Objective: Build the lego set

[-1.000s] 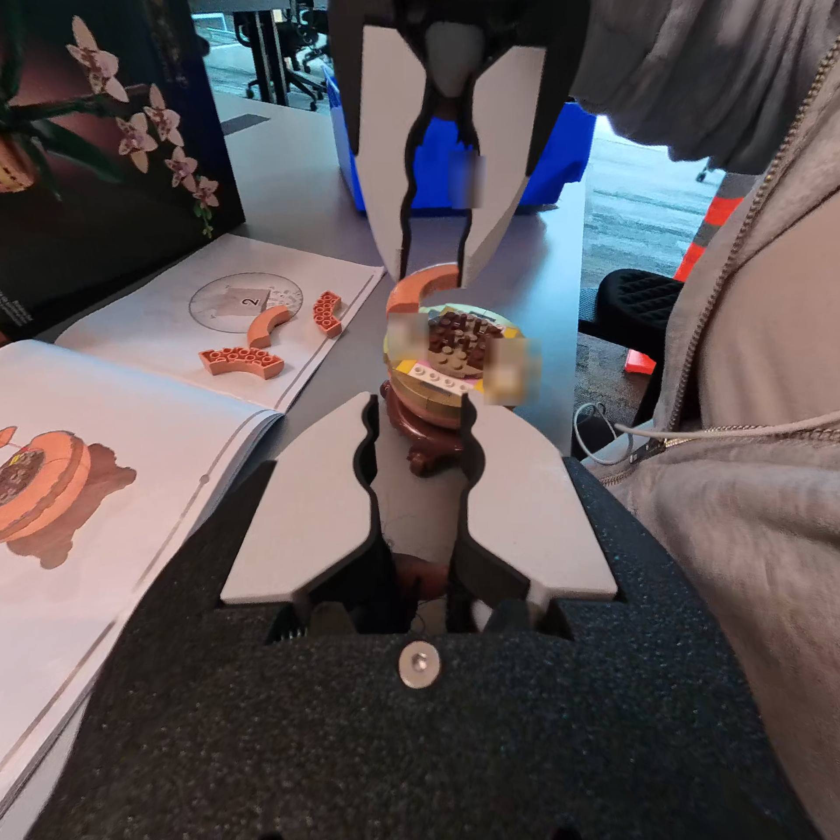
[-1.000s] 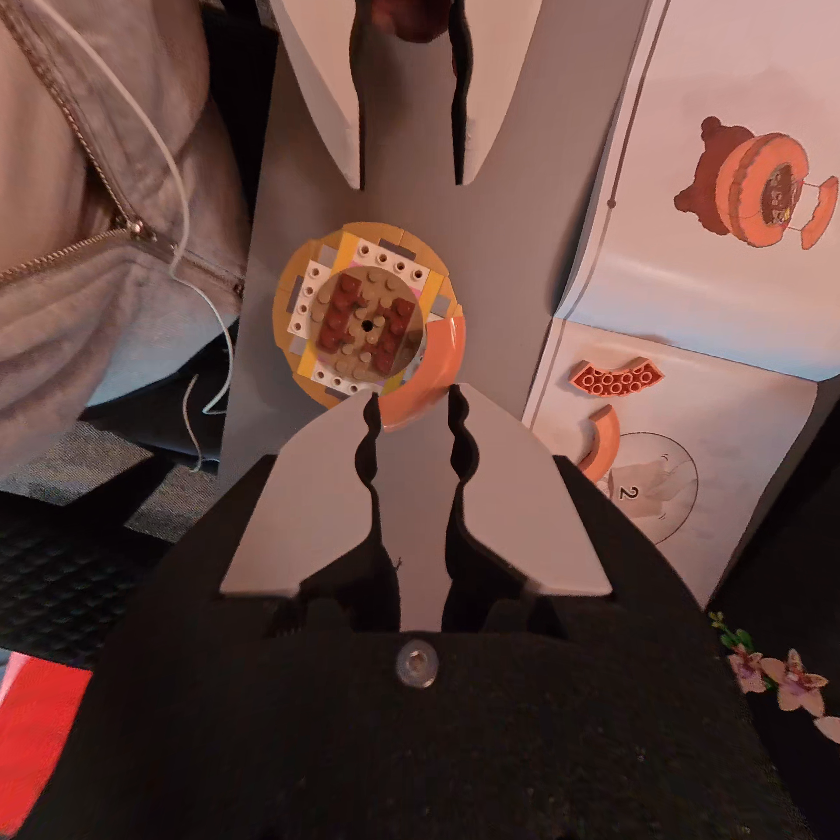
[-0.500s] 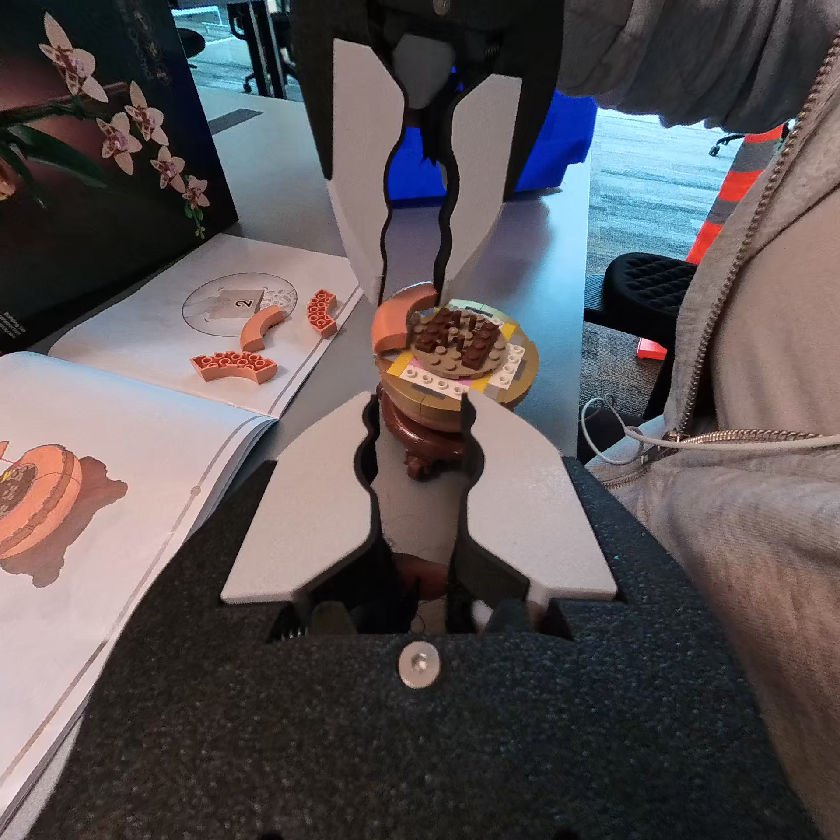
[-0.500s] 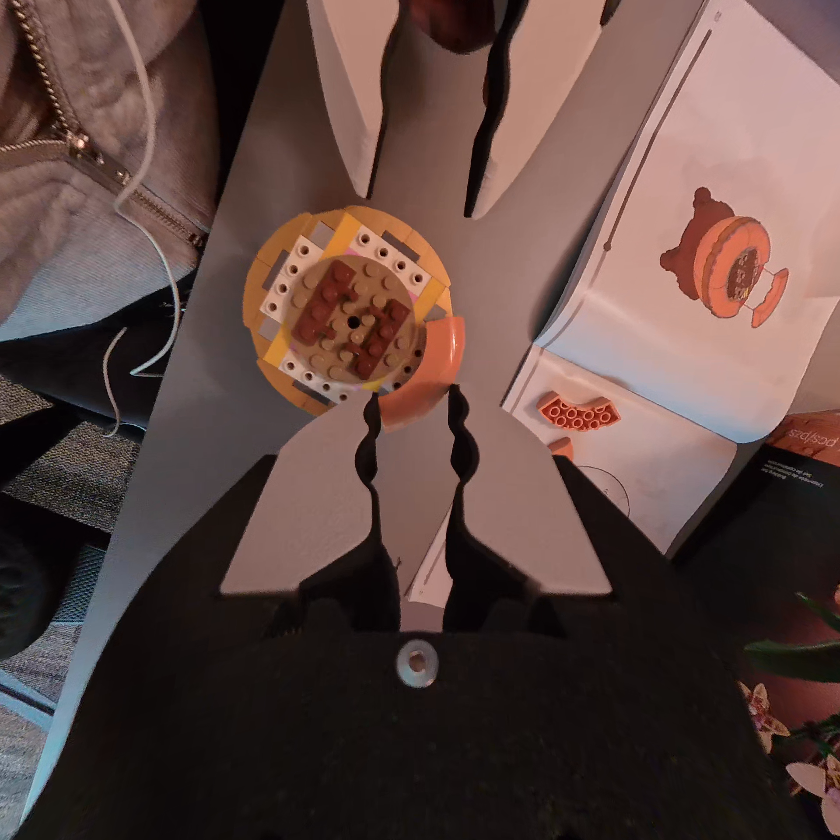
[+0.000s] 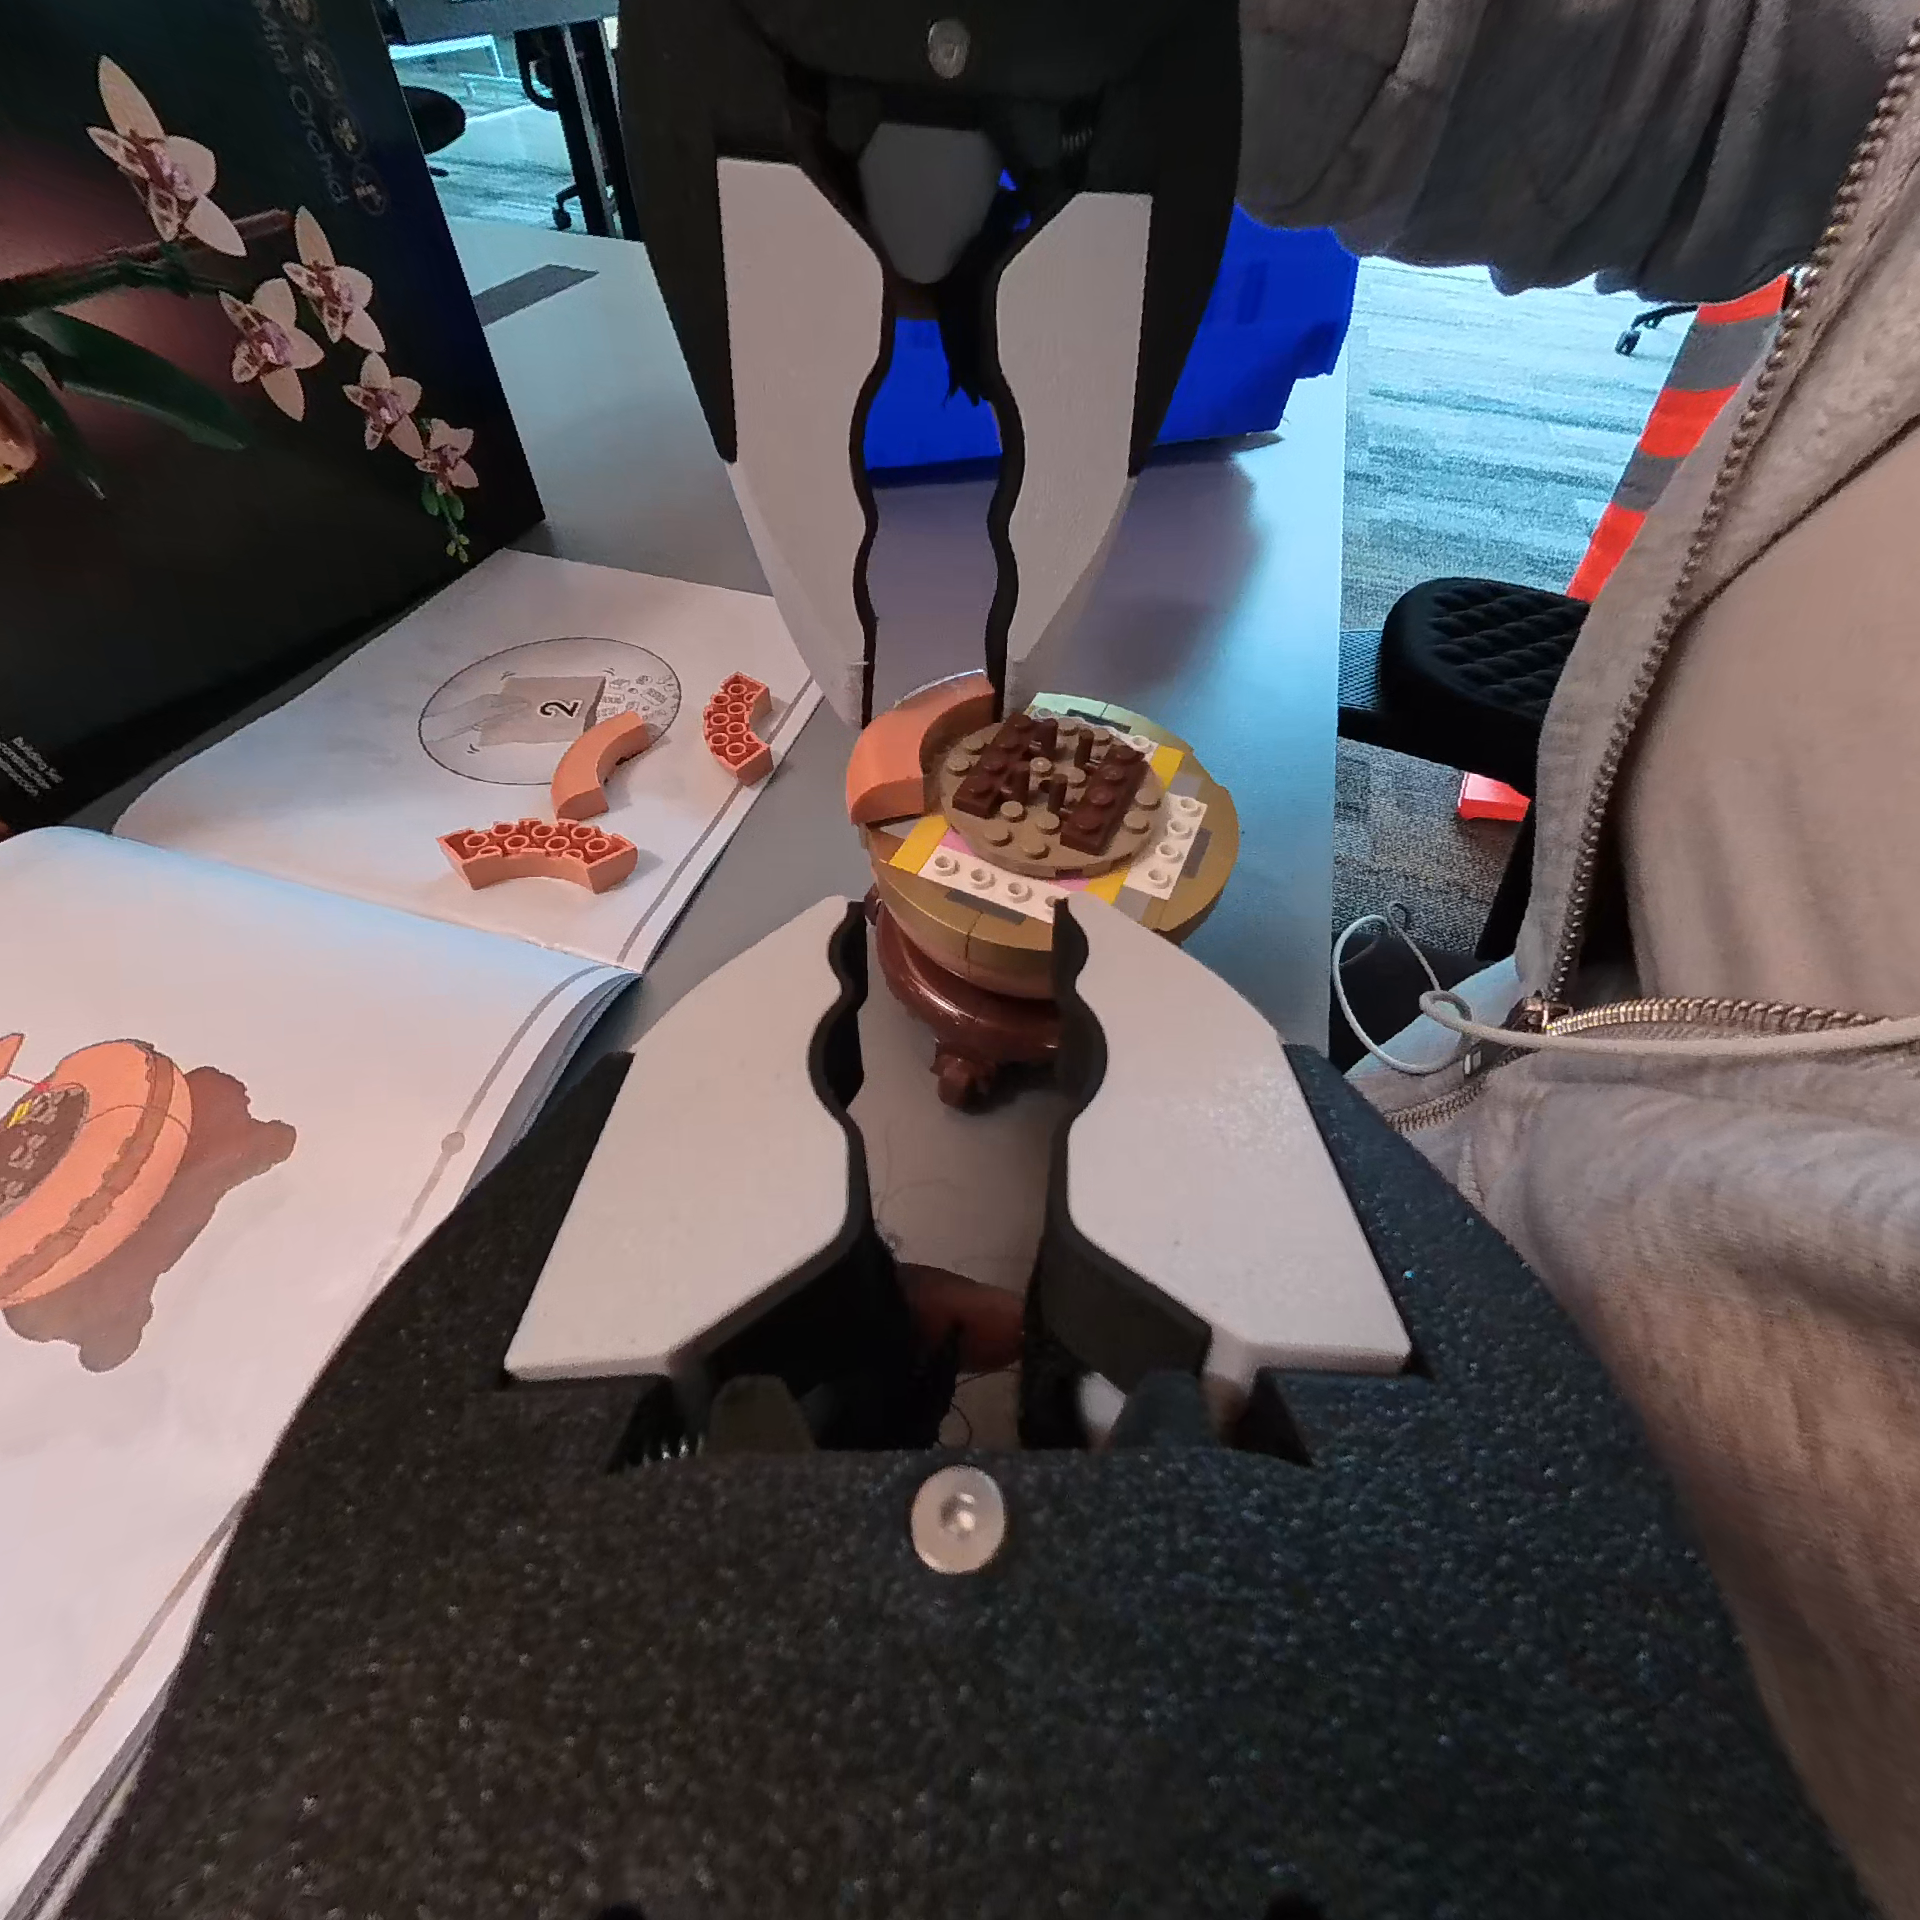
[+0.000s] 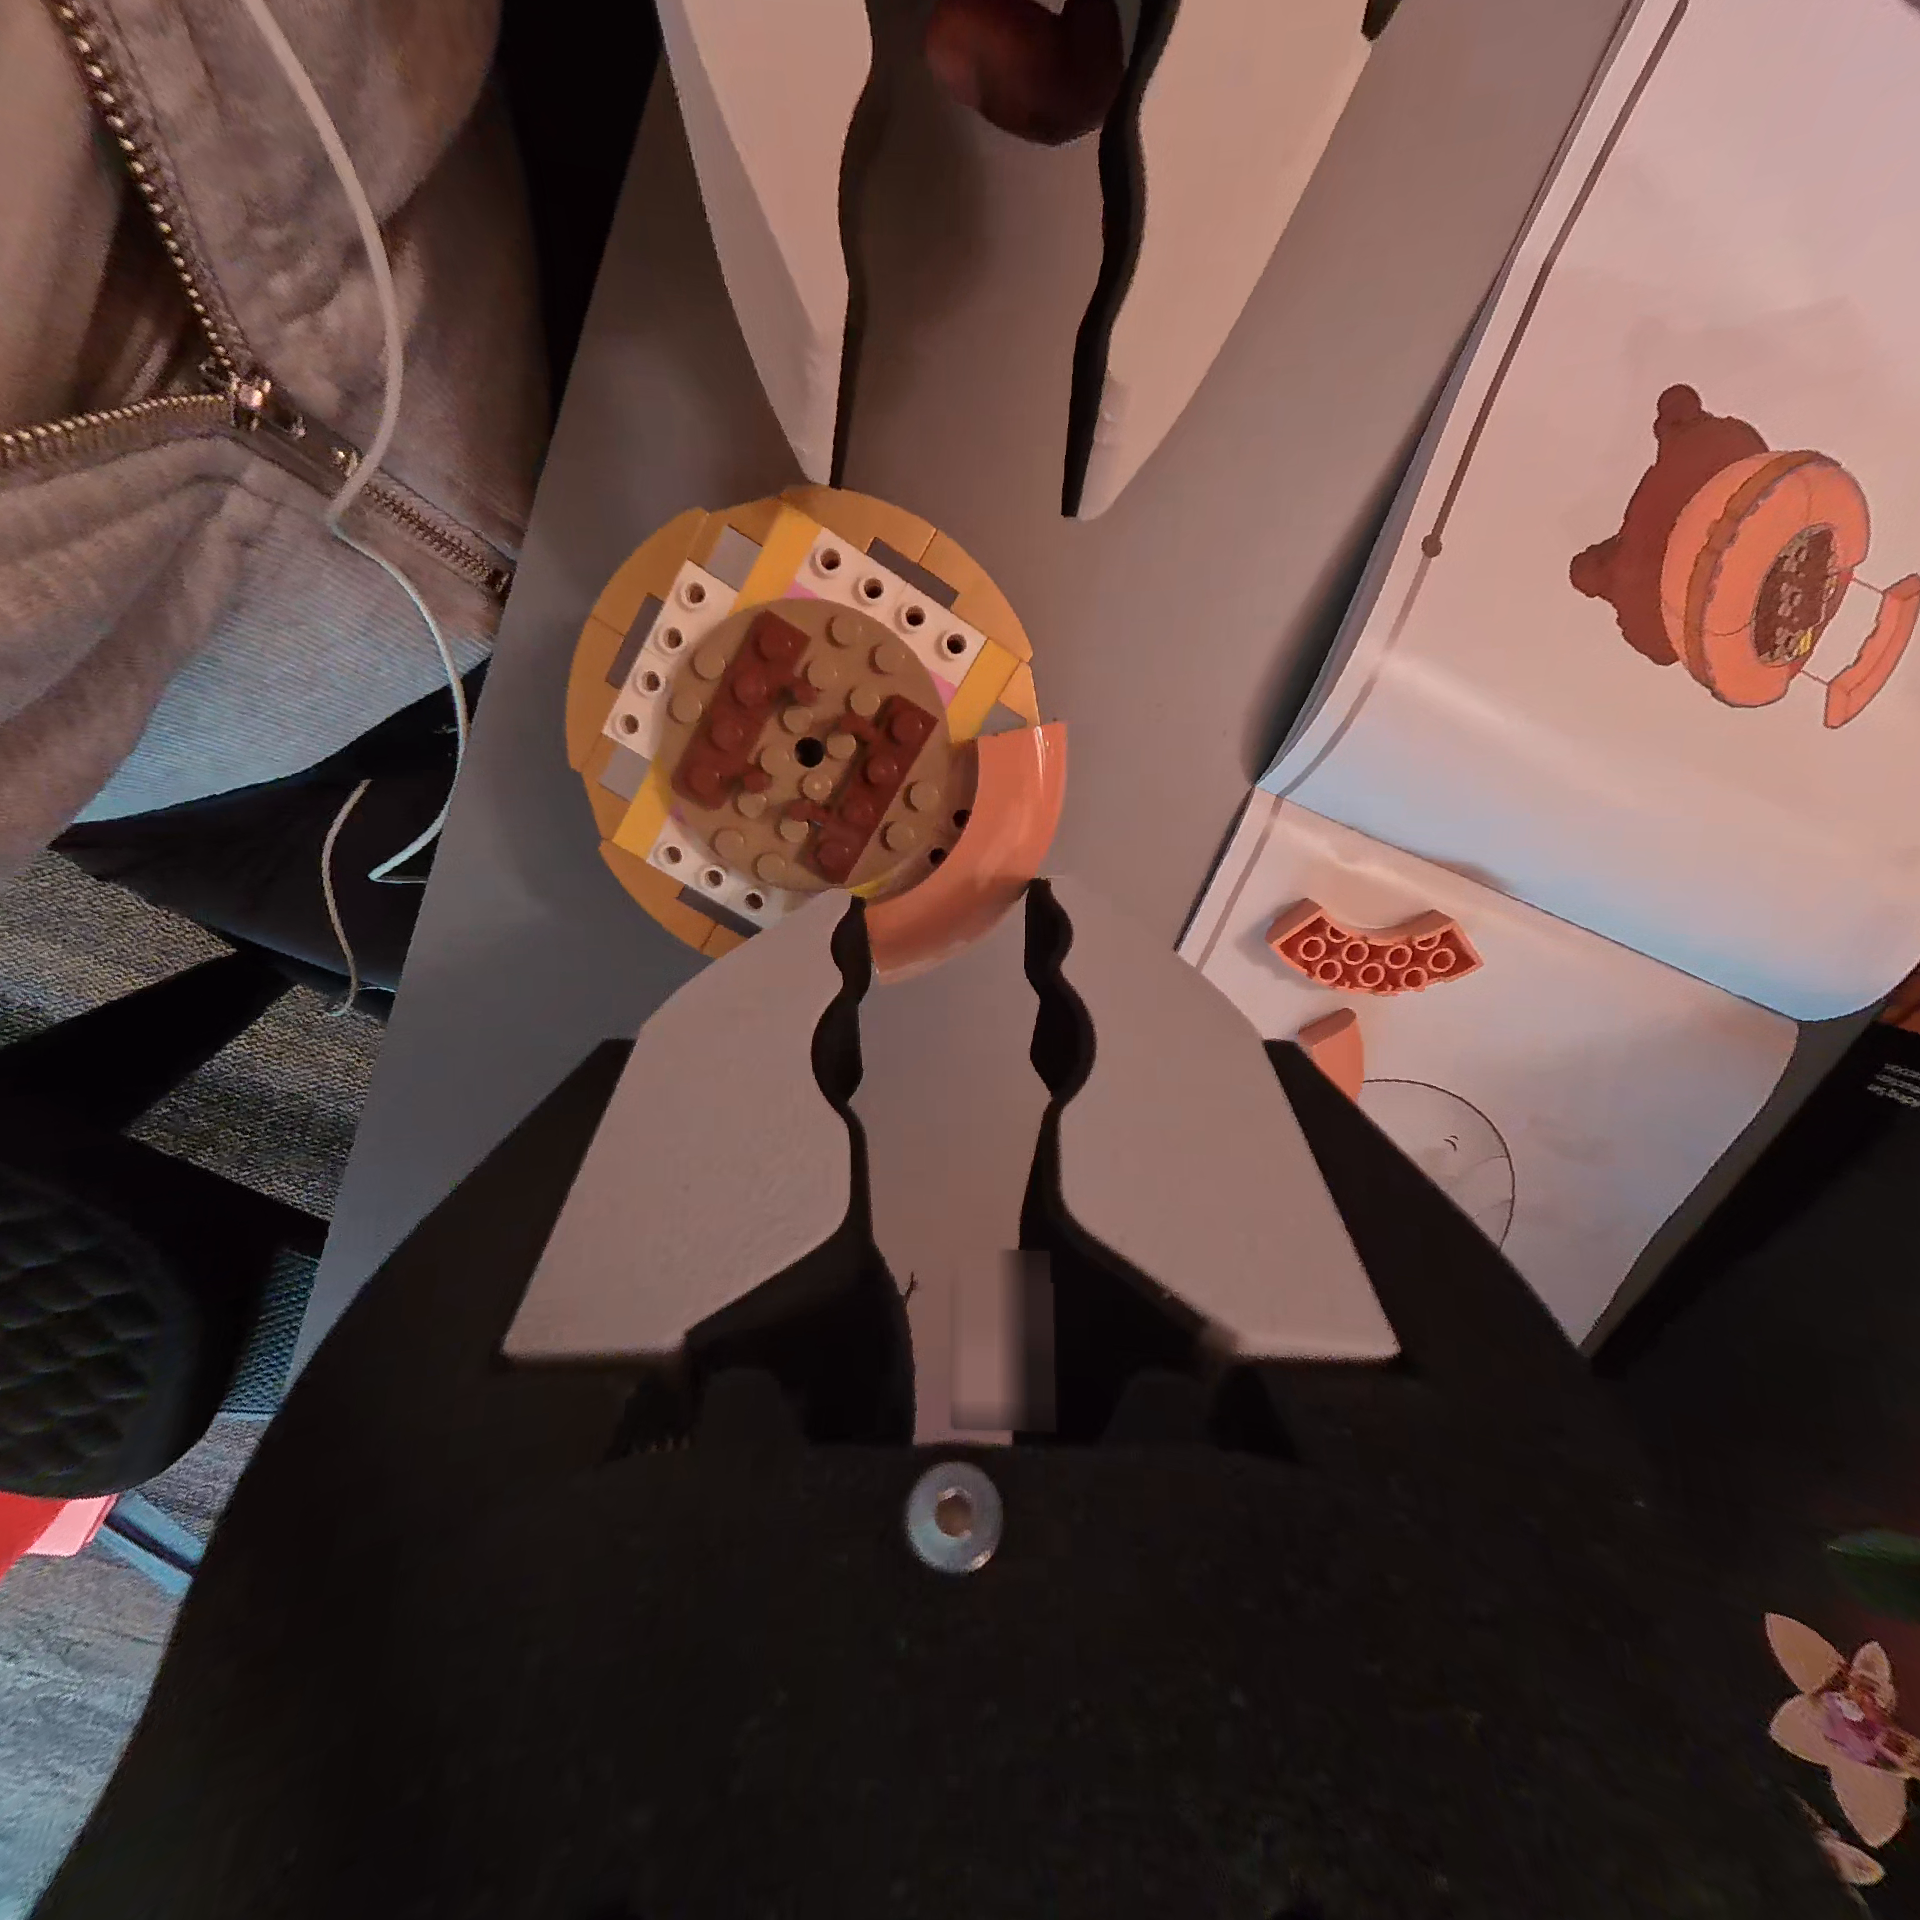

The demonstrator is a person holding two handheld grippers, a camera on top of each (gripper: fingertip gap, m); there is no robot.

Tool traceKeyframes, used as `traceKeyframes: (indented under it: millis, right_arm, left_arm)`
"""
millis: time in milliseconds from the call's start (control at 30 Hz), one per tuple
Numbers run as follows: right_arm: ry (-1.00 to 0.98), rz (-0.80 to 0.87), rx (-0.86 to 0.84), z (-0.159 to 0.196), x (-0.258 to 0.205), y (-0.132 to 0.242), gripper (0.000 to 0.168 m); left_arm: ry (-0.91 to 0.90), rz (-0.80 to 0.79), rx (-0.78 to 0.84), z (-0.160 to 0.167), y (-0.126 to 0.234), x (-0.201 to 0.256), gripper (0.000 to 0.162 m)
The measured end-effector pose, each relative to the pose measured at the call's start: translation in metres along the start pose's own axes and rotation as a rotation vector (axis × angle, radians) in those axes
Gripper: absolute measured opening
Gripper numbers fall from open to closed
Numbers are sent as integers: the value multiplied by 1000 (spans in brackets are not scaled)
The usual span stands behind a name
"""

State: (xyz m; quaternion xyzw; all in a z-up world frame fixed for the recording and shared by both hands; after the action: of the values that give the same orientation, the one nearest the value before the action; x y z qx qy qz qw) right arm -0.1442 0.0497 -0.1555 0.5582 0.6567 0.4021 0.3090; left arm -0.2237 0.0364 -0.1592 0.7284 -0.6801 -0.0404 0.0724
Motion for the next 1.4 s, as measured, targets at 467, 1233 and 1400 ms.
traceKeyframes:
  millis: [467,1233,1400]
  right_arm:
    - [-9,-31,-5,3,0,1,29]
    - [-758,-486,1655,-17,31,122,27]
    - [-739,-480,1588,-22,28,119,27]
  left_arm:
    - [-21,-6,21,-7,-3,-1,33]
    - [10,-57,100,-18,7,-6,33]
    - [14,-67,102,-17,8,-6,33]
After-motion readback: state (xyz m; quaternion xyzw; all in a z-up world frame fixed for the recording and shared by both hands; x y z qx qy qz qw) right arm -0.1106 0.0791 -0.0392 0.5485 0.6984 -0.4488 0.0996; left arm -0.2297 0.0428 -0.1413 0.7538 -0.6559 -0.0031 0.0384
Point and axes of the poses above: each gripper's, where its closed fingertips meet, y back along the fingers, z out of its underside, x = y × z across the jaws, the point moved 2 cm from there along y, back along the fingers, and after that the axes turned 10 degrees about x, right-handed, at the moved point
